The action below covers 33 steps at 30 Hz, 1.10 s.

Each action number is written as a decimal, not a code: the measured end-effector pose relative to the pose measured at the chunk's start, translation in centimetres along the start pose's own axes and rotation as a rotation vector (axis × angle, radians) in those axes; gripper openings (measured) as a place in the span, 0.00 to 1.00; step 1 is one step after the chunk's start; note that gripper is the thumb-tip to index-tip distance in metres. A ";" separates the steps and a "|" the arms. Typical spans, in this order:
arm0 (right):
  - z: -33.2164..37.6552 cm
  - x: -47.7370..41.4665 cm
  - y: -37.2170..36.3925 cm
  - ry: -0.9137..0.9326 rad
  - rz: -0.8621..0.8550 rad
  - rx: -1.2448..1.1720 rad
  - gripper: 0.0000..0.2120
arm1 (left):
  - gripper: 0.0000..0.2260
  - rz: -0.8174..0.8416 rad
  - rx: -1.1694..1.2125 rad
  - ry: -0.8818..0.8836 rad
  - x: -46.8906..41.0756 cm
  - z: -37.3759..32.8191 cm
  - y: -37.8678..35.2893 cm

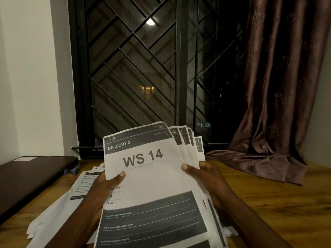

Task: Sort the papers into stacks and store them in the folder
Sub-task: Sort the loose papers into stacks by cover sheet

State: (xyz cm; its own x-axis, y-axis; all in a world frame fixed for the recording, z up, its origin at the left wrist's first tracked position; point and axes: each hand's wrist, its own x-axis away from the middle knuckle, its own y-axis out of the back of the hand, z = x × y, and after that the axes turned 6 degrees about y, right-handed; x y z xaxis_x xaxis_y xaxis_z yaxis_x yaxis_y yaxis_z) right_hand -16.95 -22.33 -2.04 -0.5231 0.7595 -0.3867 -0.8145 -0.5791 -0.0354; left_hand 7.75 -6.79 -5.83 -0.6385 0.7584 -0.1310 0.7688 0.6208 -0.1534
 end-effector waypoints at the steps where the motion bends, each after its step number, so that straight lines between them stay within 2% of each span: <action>1: 0.1 0.0 0.1 0.008 -0.008 -0.006 0.13 | 0.18 -0.005 -0.011 -0.007 0.0 0.1 -0.1; 3: 0.1 -0.1 0.3 0.006 -0.019 -0.014 0.17 | 0.12 -0.021 -0.027 -0.020 0.2 0.2 -0.3; 4: 0.0 -0.2 0.3 0.007 -0.032 0.012 0.15 | 0.11 -0.028 -0.024 -0.020 0.2 0.1 -0.3; 5: 0.3 -0.2 0.2 0.012 -0.039 0.067 0.13 | 0.11 -0.038 -0.015 -0.016 0.3 0.1 -0.4; 7: 0.2 -0.4 0.2 0.029 -0.040 0.189 0.15 | 0.17 -0.046 0.009 0.001 0.3 0.1 -0.2; 9: 0.1 -0.7 0.3 0.028 -0.045 0.194 0.18 | 0.19 -0.044 0.032 0.016 0.3 0.1 0.0; 11: -0.2 -0.8 0.2 0.034 -0.065 0.160 0.17 | 0.20 -0.039 0.012 0.008 0.3 0.2 0.2; 13: -0.2 -0.6 0.0 0.106 -0.117 0.112 0.14 | 0.21 -0.046 -0.009 -0.006 0.3 0.1 0.1; 16: 0.5 -0.3 -0.3 0.275 -0.173 0.068 0.18 | 0.20 -0.045 -0.018 -0.007 0.4 -0.1 0.1; 17: 0.7 -0.2 -0.4 0.285 -0.166 0.098 0.16 | 0.20 -0.042 -0.021 -0.008 0.4 -0.1 0.1; 19: 0.6 -0.2 -0.4 0.216 -0.140 0.147 0.10 | 0.19 -0.026 -0.017 -0.006 0.6 -0.2 -0.1; 21: 0.2 -0.3 -0.5 0.120 -0.096 0.086 0.07 | 0.20 0.000 0.003 0.003 1.0 -0.5 -0.2; 23: 0.1 -0.3 -0.6 0.082 -0.078 0.037 0.05 | 0.25 0.050 0.022 0.038 1.1 -0.7 -0.3; 26: 0.4 -0.2 -0.4 0.094 -0.085 -0.057 0.09 | 0.43 0.144 0.055 0.096 1.3 -1.0 -0.5; 30: 1.8 0.2 0.4 0.074 -0.047 -0.073 0.15 | 0.51 0.107 -0.007 -0.008 1.1 -0.8 -0.5; 33: 2.9 -0.3 1.5 0.085 -0.121 0.115 0.14 | 0.51 0.113 -0.044 -0.046 1.4 -1.0 -0.7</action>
State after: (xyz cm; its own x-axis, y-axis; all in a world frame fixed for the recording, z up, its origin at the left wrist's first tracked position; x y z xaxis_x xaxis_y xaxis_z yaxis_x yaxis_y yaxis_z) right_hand -18.79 -22.58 0.73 -0.4004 0.7909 -0.4629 -0.8961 -0.4436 0.0171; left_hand 6.40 -5.95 -4.90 -0.5482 0.8146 -0.1896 0.8359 0.5411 -0.0922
